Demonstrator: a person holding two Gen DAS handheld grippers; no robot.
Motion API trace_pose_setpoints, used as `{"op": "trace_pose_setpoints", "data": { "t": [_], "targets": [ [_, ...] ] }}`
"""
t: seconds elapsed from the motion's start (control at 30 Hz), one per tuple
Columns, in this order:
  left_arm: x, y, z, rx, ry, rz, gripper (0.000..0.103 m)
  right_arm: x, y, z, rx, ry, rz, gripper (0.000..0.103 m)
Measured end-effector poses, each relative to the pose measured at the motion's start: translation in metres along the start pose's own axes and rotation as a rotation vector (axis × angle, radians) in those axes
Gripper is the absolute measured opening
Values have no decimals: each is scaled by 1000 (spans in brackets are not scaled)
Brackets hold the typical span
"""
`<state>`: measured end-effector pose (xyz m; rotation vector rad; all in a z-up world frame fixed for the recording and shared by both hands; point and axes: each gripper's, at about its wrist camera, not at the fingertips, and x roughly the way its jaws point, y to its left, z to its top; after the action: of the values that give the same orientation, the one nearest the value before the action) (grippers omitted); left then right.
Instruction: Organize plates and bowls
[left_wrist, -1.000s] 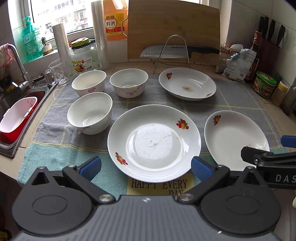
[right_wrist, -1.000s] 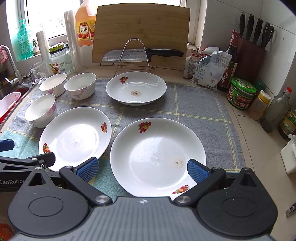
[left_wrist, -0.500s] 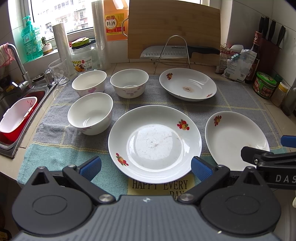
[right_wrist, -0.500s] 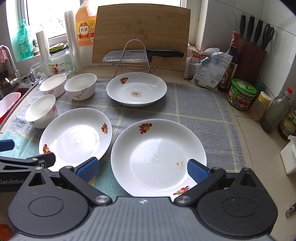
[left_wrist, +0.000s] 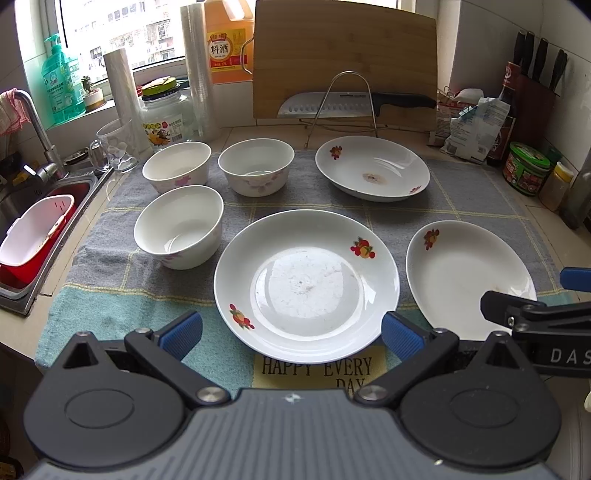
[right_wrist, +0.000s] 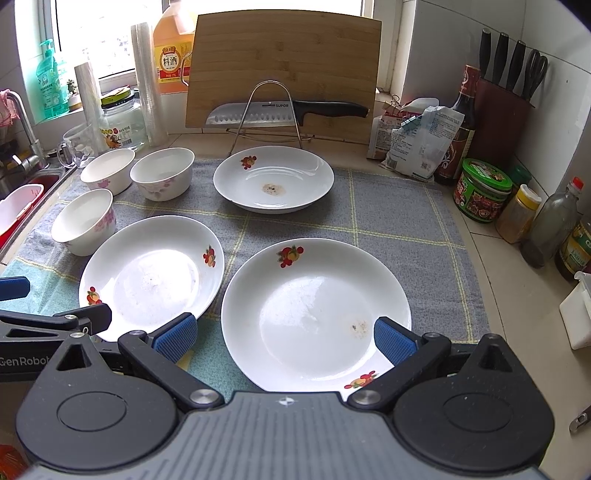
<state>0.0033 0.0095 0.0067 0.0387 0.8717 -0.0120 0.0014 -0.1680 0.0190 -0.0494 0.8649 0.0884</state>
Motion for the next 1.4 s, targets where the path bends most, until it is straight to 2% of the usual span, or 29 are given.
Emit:
{"op": "trace_pose_setpoints", "data": {
  "t": [0.4,0.57,0.87,1.13,1.4],
  "targets": [
    [-4,-10,-6,-1,-19,-12,102,-8,-10,-9,-22,-32,22,103],
    [-7,-9,-6,-26,-53,-23,102,-11,-20,-11,-32,-60,38,103],
    [-8,-16,-4,8,-69,-40,102,-10,-46,-25,-81,-100,64,103],
    [-9,-22,-8,-4,-98,-84,102,2,-70,-46,-107,-89,84,103],
    [-9,-29,-5,-15,-100,-101,102,21,-78,-69,-148,-50,159,103]
  ]
}}
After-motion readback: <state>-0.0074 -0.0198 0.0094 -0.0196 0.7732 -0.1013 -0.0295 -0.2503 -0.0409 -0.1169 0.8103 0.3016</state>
